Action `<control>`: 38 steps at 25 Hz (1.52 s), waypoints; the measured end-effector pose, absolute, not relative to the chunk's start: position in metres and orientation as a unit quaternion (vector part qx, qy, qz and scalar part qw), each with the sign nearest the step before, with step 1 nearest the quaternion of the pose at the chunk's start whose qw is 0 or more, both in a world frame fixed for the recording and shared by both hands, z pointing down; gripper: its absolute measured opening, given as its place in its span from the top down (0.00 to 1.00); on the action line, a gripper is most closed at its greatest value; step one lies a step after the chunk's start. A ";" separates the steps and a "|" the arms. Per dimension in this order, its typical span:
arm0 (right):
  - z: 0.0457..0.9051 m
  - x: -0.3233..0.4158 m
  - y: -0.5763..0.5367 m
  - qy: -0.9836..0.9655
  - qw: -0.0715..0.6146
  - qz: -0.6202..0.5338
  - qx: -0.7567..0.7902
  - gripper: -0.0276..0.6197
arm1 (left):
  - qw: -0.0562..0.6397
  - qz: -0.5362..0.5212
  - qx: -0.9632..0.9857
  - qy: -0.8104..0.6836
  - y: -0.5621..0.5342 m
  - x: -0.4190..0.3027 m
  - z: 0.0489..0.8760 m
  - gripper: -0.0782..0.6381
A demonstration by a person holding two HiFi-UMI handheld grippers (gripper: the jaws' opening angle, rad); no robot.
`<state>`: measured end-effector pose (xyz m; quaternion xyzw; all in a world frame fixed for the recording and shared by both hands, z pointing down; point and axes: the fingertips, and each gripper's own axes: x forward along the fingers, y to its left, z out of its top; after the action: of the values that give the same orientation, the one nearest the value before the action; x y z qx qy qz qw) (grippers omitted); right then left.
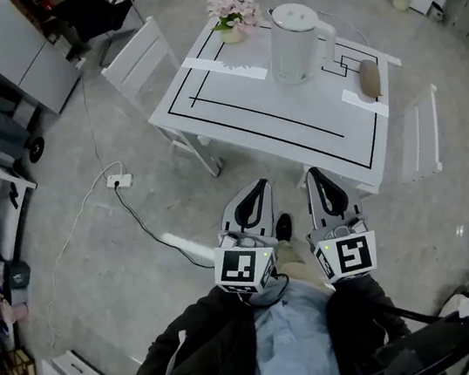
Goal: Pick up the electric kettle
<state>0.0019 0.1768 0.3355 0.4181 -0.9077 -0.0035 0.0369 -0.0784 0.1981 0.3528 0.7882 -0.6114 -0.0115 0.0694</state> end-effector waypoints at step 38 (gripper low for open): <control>0.325 0.028 -0.098 -0.887 0.005 -0.006 0.462 0.93 | 0.039 0.012 0.827 -0.561 -0.089 -0.044 0.336 0.88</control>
<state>0.0277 -0.0979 0.3249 0.4620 -0.8869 -0.0061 0.0054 -0.0443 -0.0890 0.3363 0.8267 -0.5612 0.0120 0.0388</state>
